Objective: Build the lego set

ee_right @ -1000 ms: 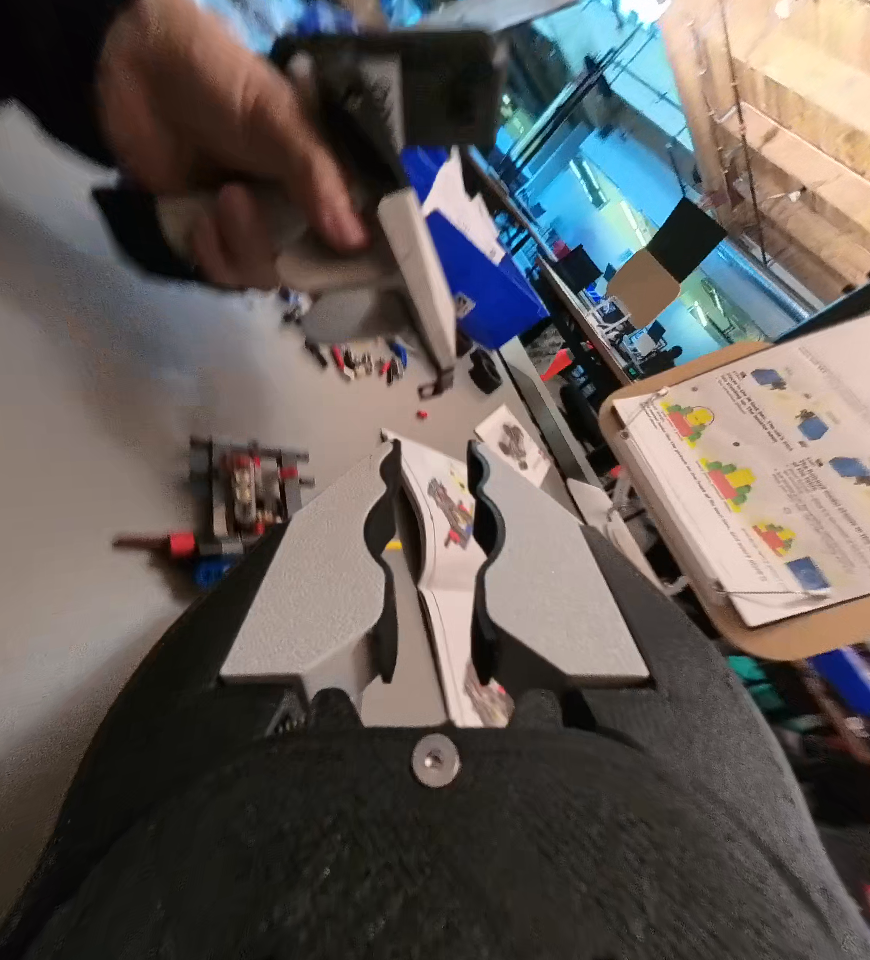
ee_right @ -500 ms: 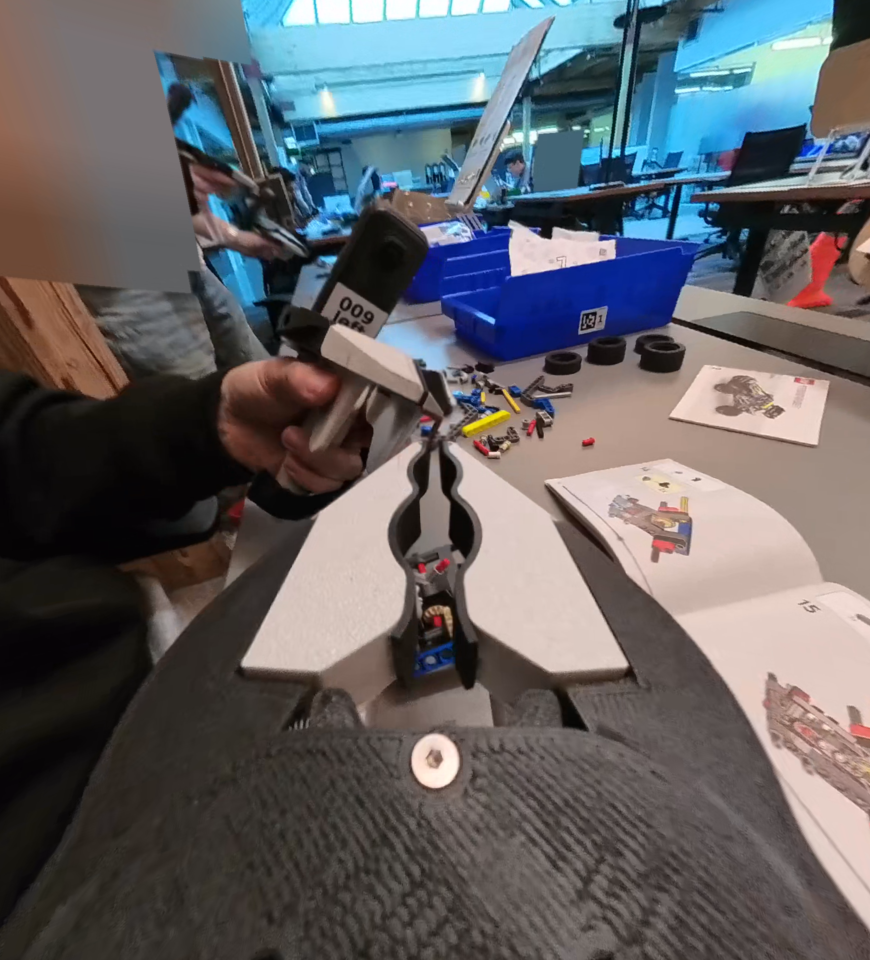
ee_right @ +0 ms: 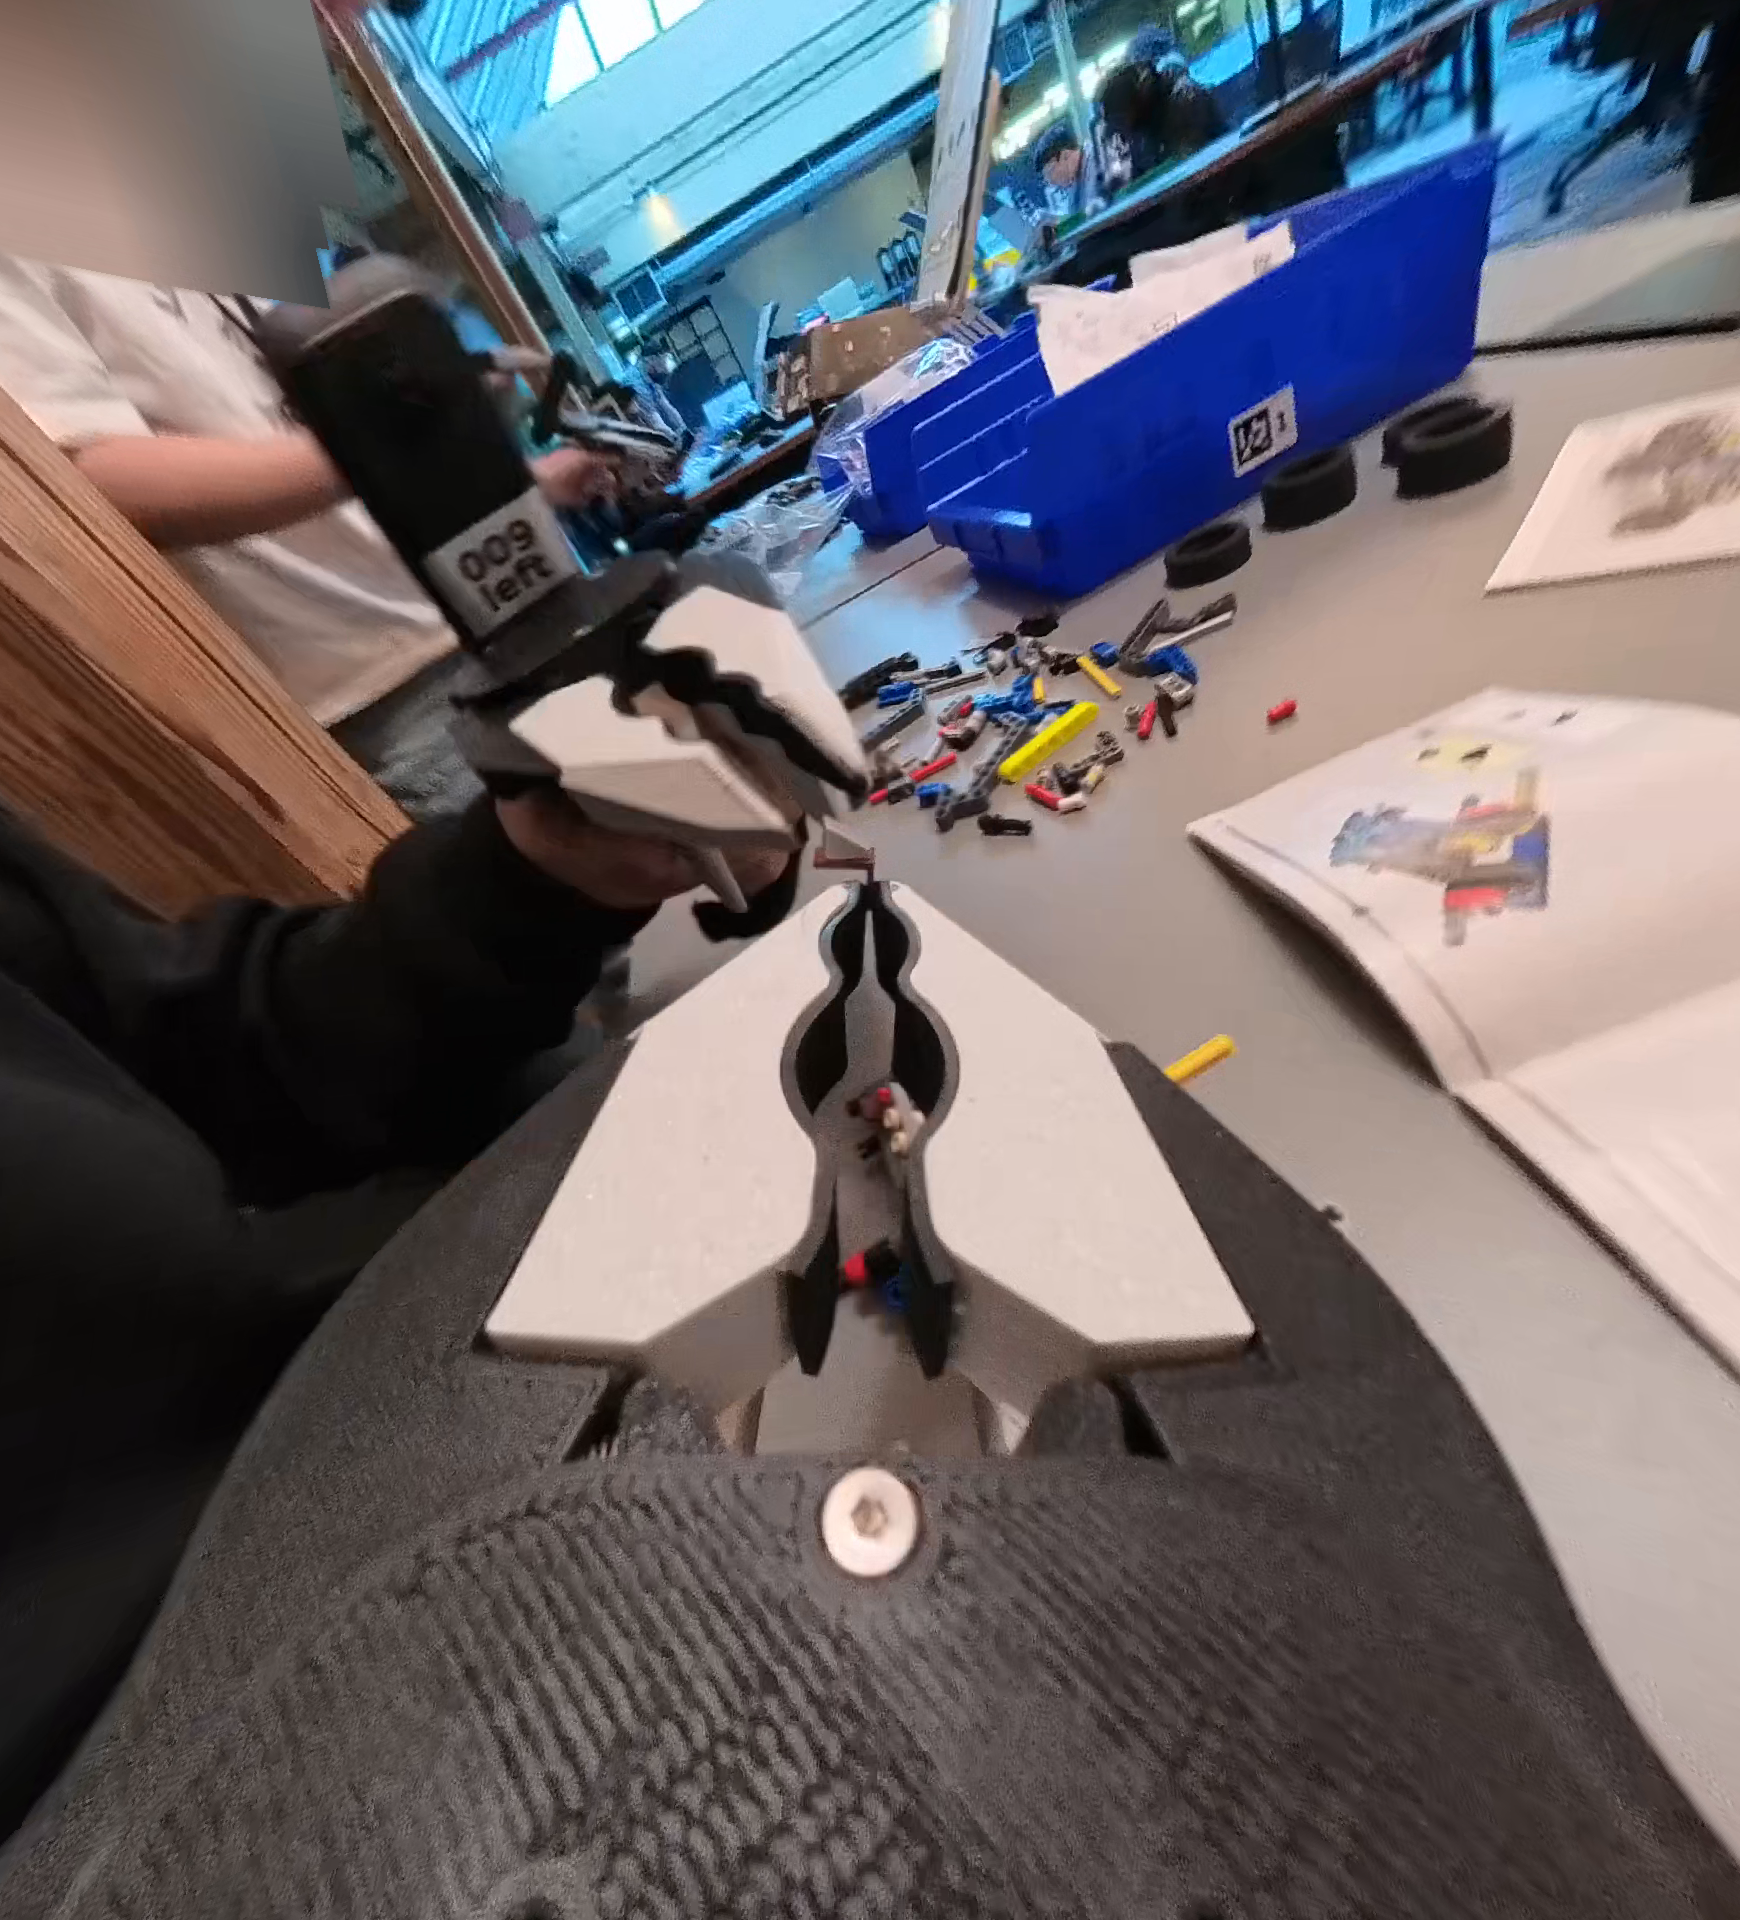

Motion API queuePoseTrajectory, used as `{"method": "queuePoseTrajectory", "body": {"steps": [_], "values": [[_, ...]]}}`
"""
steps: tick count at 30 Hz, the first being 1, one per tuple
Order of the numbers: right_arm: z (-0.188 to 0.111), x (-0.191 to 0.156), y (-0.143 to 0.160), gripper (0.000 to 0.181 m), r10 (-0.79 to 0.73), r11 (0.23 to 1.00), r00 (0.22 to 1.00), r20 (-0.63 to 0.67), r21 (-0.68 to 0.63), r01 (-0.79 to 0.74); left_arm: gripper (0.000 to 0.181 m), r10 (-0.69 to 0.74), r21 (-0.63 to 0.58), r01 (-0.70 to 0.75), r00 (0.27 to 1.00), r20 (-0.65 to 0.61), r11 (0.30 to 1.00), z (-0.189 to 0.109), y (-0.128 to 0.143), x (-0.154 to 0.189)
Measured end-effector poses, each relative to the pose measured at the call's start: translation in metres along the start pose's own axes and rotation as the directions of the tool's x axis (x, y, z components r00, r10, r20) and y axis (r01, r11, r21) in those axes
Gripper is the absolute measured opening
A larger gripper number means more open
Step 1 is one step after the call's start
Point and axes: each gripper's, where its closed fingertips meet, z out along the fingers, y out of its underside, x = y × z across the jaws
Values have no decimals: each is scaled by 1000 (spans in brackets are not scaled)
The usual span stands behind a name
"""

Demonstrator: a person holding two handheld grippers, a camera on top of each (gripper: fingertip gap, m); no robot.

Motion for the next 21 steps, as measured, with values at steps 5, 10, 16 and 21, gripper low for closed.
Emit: {"method": "queuePoseTrajectory", "body": {"steps": [5,10,16,21], "values": [[1,1,2,0,102,995,994,35,-6,-102,11,293,-99,-288,955,39,953,1,-1,5],[3,-6,1,0,110,994,992,63,-8,-110,9,365,-136,-360,931,13,923,5,4,8],[4,-8,7,0,104,994,992,72,-47,-100,12,433,-137,-428,901,9,893,4,2,11],[5,-12,11,0,108,992,990,94,-73,-101,5,463,-157,-462,886,-32,873,2,5,14]]}}
